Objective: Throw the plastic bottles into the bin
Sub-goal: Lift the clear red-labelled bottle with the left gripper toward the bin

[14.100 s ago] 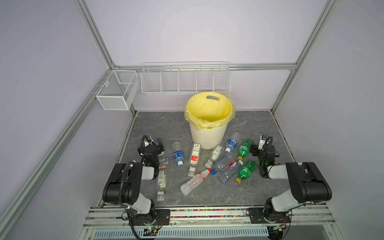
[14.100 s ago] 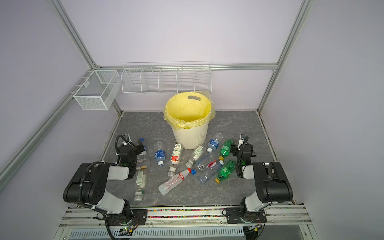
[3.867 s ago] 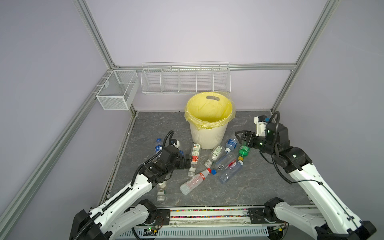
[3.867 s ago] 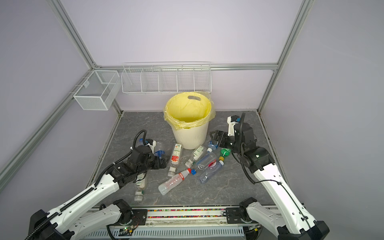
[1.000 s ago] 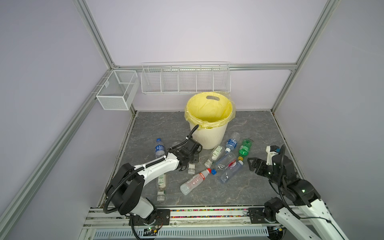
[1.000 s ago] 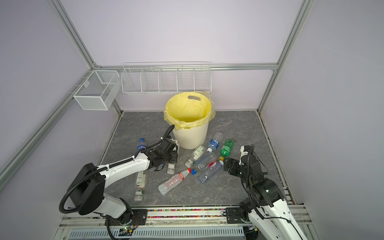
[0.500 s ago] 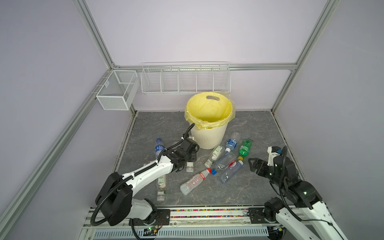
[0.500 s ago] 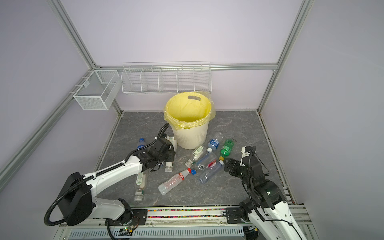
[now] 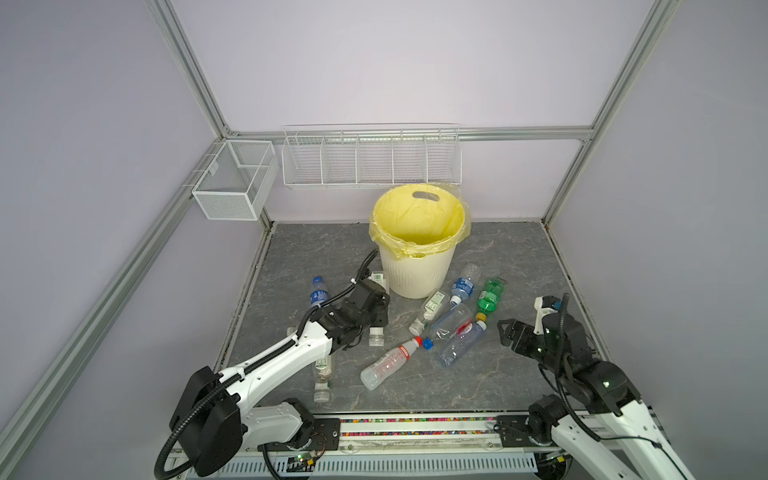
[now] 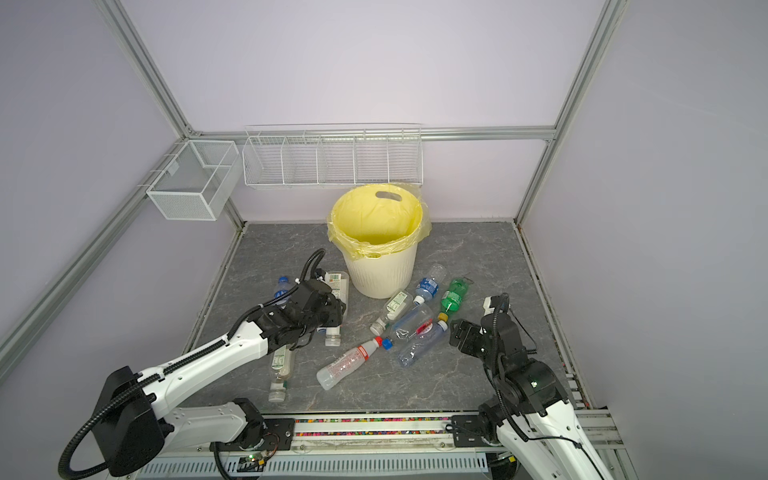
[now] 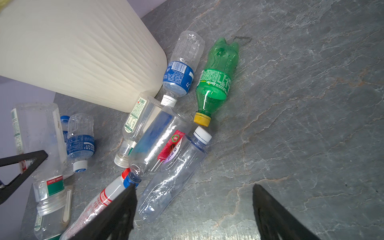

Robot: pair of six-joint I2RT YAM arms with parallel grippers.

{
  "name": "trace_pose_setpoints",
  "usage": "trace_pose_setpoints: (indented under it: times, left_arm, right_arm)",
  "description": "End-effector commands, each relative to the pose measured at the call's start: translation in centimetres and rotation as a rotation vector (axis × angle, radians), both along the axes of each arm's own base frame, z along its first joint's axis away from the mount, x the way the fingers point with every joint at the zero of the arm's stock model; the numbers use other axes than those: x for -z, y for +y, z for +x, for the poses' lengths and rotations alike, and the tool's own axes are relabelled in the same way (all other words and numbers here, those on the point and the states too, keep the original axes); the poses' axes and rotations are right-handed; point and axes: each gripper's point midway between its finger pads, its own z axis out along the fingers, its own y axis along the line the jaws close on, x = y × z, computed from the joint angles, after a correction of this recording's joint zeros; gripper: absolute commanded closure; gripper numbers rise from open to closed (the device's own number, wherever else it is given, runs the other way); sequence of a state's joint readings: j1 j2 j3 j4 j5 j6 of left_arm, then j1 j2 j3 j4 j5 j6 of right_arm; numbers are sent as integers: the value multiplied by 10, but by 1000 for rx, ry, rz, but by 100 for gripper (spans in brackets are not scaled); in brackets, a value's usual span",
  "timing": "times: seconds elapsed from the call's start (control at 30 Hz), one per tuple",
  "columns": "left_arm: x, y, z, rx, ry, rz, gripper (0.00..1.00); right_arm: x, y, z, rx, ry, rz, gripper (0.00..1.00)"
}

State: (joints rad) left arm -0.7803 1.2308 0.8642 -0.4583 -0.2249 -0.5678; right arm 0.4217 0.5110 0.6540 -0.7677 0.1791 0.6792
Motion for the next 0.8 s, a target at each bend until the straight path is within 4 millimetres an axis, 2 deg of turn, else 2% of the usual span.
trace_pose_setpoints:
  times: [0.0, 0.2, 0.43, 0.77]
  left_arm:
    - [-9, 0, -6, 14, -2, -26, 46]
    - [-24, 6, -9, 11, -40, -36, 46]
    - [-51, 20, -10, -24, -71, -7, 46]
    - [-93, 27, -14, -38, -171, -101, 46]
  right_arm:
    - [10, -1, -1, 13, 31, -3, 12]
    - [13, 1, 0, 15, 45, 1, 12]
    - [13, 3, 0, 6, 44, 13, 12]
    - [12, 5, 1, 8, 45, 25, 12]
